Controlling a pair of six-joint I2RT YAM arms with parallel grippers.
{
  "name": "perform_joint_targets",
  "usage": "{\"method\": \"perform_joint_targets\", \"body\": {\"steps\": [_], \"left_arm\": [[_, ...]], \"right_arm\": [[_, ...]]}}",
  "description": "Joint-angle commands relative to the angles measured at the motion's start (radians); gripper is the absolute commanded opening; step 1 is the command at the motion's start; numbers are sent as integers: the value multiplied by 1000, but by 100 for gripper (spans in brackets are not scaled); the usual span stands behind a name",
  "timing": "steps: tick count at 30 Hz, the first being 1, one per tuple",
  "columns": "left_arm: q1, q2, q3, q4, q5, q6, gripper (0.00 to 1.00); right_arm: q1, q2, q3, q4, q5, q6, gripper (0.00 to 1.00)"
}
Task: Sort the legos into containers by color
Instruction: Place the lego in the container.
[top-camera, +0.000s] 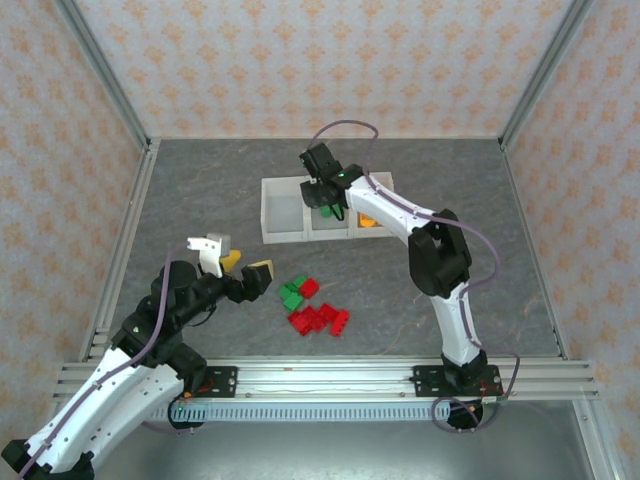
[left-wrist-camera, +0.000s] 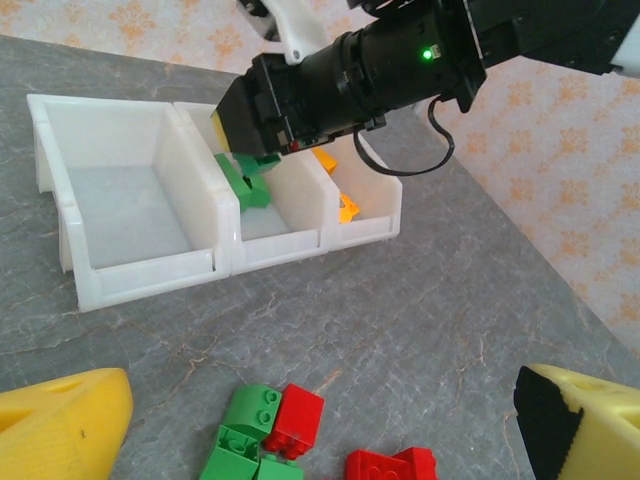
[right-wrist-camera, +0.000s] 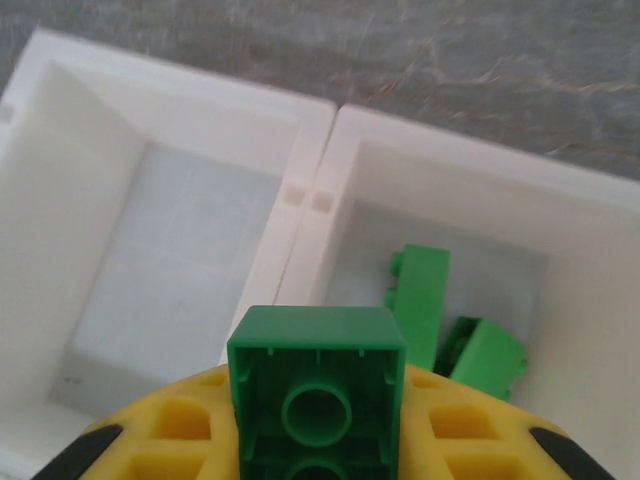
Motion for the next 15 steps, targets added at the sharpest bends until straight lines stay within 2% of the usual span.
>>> {"method": "perform_joint_targets", "body": {"steps": [1, 9, 12, 15], "left_arm": [[-6, 3, 3, 10, 8, 5, 99], [-6, -3, 4, 11, 7, 5, 99], [-7, 1, 2, 12, 9, 5, 99], [-6, 4, 3, 12, 11, 6, 99]], "right_arm": [[-9, 22, 40, 2, -37, -28, 23], [-31, 19, -75, 78, -51, 39, 30], [-44, 8, -117, 105, -62, 73, 35], [-45, -10, -154, 136, -68, 80, 46]]}}
